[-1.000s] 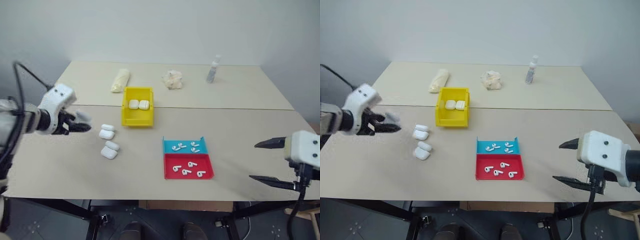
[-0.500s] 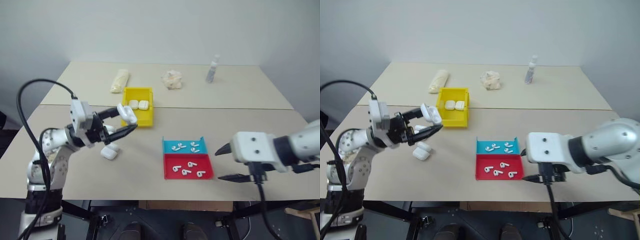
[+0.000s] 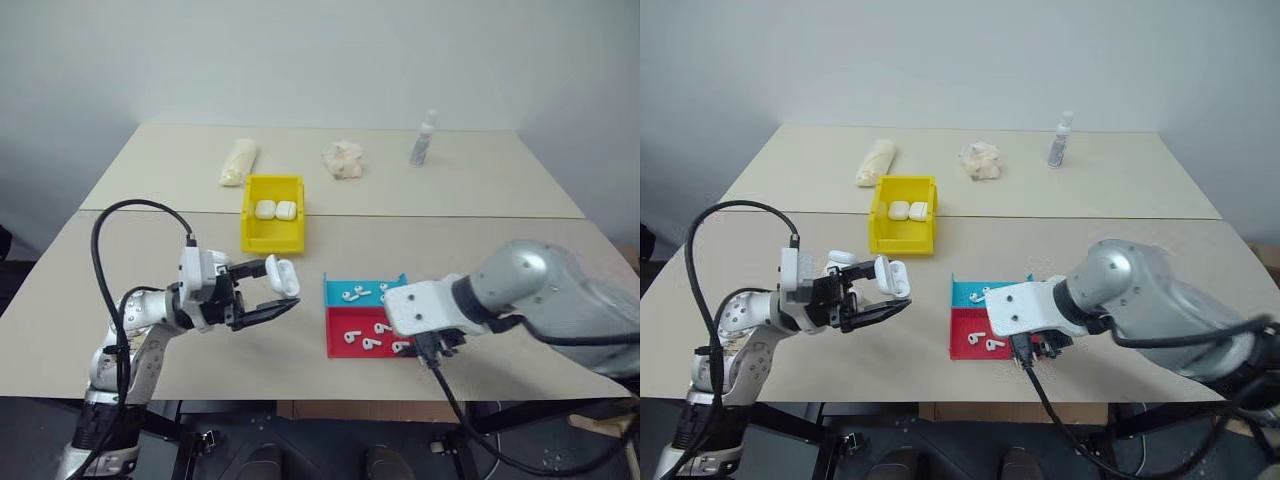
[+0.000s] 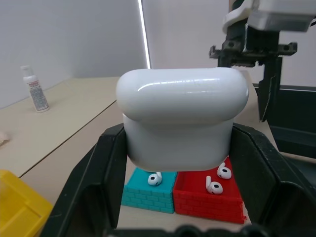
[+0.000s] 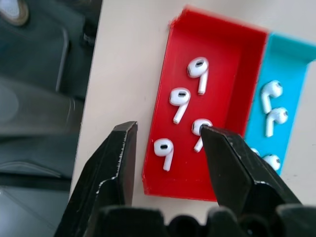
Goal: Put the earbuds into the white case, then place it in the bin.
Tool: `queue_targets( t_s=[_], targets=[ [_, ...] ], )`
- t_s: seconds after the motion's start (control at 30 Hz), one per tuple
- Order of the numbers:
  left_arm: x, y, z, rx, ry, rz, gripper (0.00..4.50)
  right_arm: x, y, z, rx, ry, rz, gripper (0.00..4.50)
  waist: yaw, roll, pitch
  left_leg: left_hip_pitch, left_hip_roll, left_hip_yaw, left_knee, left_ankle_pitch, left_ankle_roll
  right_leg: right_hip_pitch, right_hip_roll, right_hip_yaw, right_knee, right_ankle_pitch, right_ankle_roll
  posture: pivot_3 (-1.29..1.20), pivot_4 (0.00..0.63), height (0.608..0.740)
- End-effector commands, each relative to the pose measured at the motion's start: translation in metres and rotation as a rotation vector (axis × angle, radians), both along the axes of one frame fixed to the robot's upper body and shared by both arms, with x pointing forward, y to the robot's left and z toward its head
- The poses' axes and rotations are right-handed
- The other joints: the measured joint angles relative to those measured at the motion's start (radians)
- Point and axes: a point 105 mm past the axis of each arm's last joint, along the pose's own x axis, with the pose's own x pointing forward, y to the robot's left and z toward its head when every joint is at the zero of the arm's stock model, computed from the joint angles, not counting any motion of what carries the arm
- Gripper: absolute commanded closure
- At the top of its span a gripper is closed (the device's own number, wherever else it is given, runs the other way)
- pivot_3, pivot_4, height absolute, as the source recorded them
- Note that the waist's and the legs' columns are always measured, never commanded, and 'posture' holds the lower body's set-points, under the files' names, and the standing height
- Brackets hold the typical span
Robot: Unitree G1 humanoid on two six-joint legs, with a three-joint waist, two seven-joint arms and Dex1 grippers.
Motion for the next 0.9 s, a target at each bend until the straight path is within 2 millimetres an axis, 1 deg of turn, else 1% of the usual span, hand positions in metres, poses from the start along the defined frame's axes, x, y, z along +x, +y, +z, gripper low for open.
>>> queue_targets(
  t_s=[0.03,0.17,0.27,0.33,0.37,0.4,0.43,0.6,0.9],
  targets=[
    [0.000,-0.003,0.005,0.002,-0.038,0.006,1.73,0.012,-0.006,-0.003,-0.072,-0.055,-0.002,1.84,-0.001,0.000,0.000,0.000,0.000,0.000,0.000,0.000,0.000,0.000,0.000,0.000,0.000,0.000,0.000,0.00,0.150,0.740],
    [-0.002,-0.006,0.000,0.015,-0.019,0.016,1.73,0.017,-0.007,-0.011,-0.102,-0.044,-0.003,1.84,-0.002,0.000,0.000,0.000,0.000,0.000,0.000,0.000,0.000,0.000,0.000,0.000,0.000,0.000,0.000,0.00,0.150,0.740],
    [-0.002,-0.008,-0.003,0.023,-0.018,0.018,1.73,0.018,-0.008,-0.014,-0.109,-0.036,-0.004,1.84,-0.002,0.000,0.000,0.000,0.000,0.000,0.000,0.000,0.000,0.000,0.000,0.000,0.000,0.000,0.000,0.00,0.150,0.740],
    [-0.002,-0.009,-0.004,0.025,-0.014,0.024,1.73,0.018,-0.007,-0.014,-0.108,-0.032,-0.001,2.21,-0.002,0.000,0.000,0.000,0.000,0.000,0.000,0.000,0.000,0.000,0.000,0.000,0.000,0.000,0.000,0.00,0.150,0.740],
    [-0.002,-0.009,-0.003,0.025,-0.012,0.026,1.73,0.019,-0.007,-0.015,-0.107,-0.033,-0.003,2.53,-0.002,0.000,0.000,0.000,0.000,0.000,0.000,0.000,0.000,0.000,0.000,0.000,0.000,0.000,0.000,0.00,0.150,0.740],
    [-0.002,-0.009,-0.003,0.025,-0.011,0.026,1.73,0.019,-0.007,-0.015,-0.106,-0.035,-0.004,2.72,-0.002,0.000,0.000,0.000,0.000,0.000,0.000,0.000,0.000,0.000,0.000,0.000,0.000,0.000,0.000,0.00,0.150,0.740],
    [-0.002,-0.010,-0.002,0.021,-0.016,0.026,1.73,0.021,-0.007,-0.015,-0.104,-0.039,-0.014,3.08,-0.002,0.000,0.000,0.000,0.000,0.000,0.000,0.000,0.000,0.000,0.000,0.000,0.000,0.000,0.000,0.00,0.150,0.740],
    [0.001,-0.009,-0.002,0.023,-0.021,0.043,1.73,0.024,-0.008,-0.020,-0.119,-0.036,-0.013,3.08,-0.001,0.000,0.000,0.000,0.000,0.000,0.000,0.000,0.000,0.000,0.000,0.000,0.000,0.000,0.000,0.00,0.150,0.740],
    [0.003,-0.009,-0.005,0.025,-0.019,0.061,1.73,0.019,-0.007,-0.025,-0.123,-0.021,0.011,3.08,-0.002,0.000,0.000,0.000,0.000,0.000,0.000,0.000,0.000,0.000,0.000,0.000,0.000,0.000,0.000,0.00,0.150,0.740]
  ],
)
